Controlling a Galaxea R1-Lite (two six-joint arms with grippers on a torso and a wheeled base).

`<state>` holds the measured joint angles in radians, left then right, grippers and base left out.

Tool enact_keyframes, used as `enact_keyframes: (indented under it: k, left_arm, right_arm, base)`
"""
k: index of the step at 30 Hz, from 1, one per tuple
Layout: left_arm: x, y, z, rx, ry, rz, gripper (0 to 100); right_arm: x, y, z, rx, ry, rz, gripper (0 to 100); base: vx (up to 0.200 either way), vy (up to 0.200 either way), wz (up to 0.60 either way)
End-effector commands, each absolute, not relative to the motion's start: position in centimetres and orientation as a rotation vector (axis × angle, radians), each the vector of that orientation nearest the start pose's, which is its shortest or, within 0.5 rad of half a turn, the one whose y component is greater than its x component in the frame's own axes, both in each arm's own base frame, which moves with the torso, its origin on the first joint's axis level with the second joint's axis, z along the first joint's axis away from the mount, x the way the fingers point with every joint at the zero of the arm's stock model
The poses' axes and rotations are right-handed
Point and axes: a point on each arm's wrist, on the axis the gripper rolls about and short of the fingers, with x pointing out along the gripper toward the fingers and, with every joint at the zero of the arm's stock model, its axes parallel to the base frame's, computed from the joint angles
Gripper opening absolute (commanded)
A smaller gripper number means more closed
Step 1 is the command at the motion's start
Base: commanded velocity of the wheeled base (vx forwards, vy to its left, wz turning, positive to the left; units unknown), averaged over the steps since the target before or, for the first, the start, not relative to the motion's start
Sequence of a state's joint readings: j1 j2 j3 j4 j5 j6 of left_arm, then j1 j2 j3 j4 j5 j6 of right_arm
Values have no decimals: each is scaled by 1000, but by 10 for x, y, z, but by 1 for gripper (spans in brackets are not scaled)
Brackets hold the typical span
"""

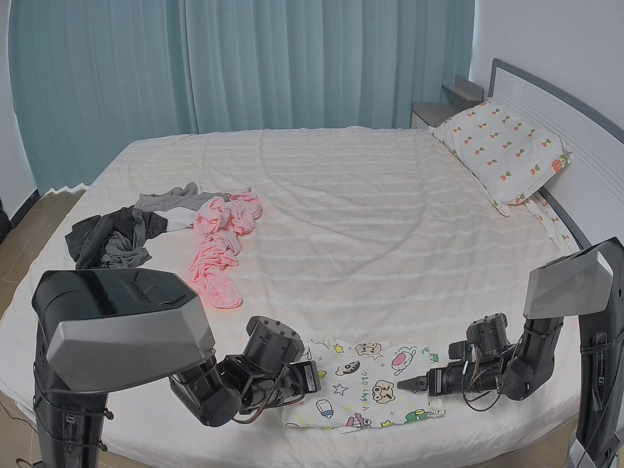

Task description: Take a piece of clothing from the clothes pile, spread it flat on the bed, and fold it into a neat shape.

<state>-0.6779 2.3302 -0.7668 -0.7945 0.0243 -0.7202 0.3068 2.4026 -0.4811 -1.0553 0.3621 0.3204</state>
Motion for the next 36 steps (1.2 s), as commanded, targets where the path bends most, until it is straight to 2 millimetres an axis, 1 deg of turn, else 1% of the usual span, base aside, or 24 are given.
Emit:
enact_keyframes:
  k: [1,2,3,4,8,9,13,20,23,25,32,36]
  left_arm:
    - [278,-224,-29,-394,912,-322,0]
    - [278,-224,-29,-394,912,-322,0]
    - [278,-224,-29,-395,911,-322,0]
    - [278,-224,-29,-395,911,-322,0]
    - [278,-224,-29,-395,911,-322,0]
    - [278,-224,-29,-395,911,-322,0]
    - [278,-224,-29,-394,912,-322,0]
    - [279,-223,-26,-412,900,-302,0]
    - [279,-223,-25,-411,885,-280,0]
    - [279,-223,-25,-410,881,-272,0]
    - [279,-224,-17,-425,867,-285,0]
    - [277,-225,-15,-435,866,-286,0]
  right_arm:
    - [287,109,-62,287,947,505,100]
    - [287,109,-62,287,947,505,100]
    - [287,119,-64,262,954,507,100]
    - [286,121,-64,258,959,512,100]
    - [284,122,-64,253,983,510,100]
    - [284,122,-63,252,984,509,0]
    - [284,122,-64,254,980,510,0]
    - [285,123,-57,303,972,510,0]
    - [285,124,-51,355,973,504,0]
    - [285,124,-44,395,969,509,0]
    - [285,124,-32,438,951,501,0]
    - [283,124,-30,438,948,502,0]
  base:
    - [0,0,0]
    - [0,0,0]
    - [0,0,0]
    - [0,0,0]
    - [0,0,0]
    - [0,0,0]
    - [0,0,0]
    - [0,0,0]
    - [0,0,0]
    - [0,0,0]
    - [0,0,0]
    - [0,-200,0]
